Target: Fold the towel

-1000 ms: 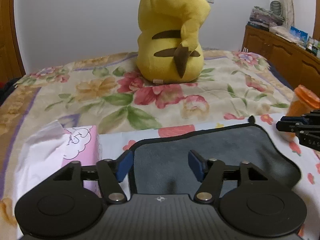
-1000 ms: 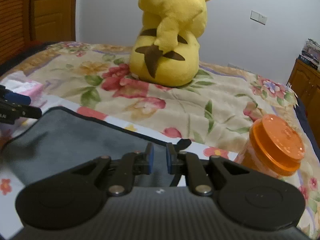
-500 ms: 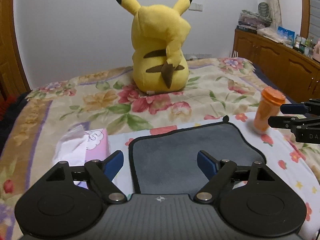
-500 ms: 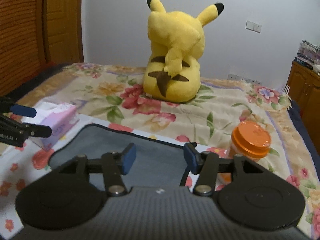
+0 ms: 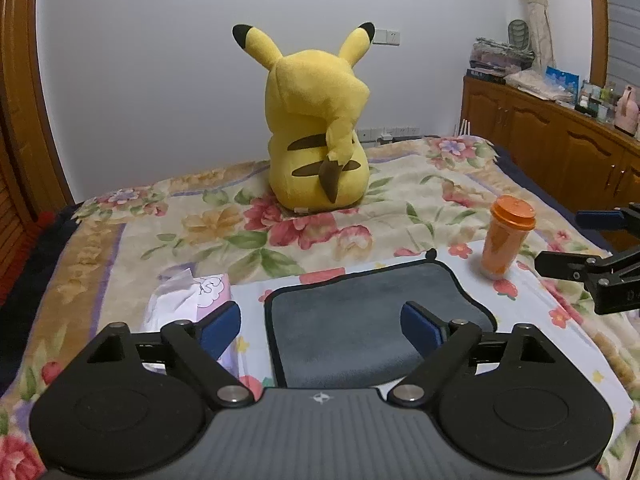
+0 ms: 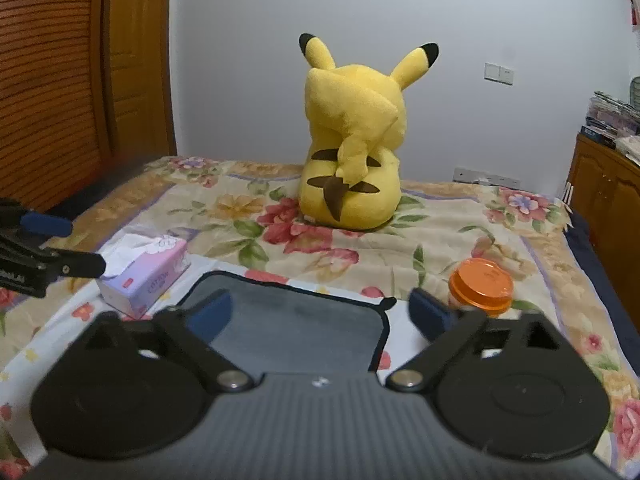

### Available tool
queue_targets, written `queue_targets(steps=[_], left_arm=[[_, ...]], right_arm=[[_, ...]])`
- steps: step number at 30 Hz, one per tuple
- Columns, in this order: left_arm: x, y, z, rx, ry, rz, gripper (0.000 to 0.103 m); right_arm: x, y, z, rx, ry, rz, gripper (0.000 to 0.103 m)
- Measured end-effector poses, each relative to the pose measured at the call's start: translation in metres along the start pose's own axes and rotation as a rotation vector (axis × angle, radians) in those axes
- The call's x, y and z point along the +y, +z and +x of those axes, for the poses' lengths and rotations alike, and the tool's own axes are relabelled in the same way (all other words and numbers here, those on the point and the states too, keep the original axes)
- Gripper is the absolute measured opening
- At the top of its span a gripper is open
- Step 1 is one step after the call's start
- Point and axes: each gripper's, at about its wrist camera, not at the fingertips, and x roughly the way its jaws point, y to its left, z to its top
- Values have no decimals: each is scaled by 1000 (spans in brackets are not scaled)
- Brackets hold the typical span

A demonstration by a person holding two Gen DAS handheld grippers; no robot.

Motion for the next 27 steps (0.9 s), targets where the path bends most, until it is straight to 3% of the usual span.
queue_targets(steps=[6, 27], left_arm=[[-11, -4, -30, -16, 2, 10, 103], [-44, -47, -100, -1, 7, -45, 103]], right_arm=[[2, -6, -22, 1, -14, 16, 103], [27, -38, -104, -40, 28, 18, 103]])
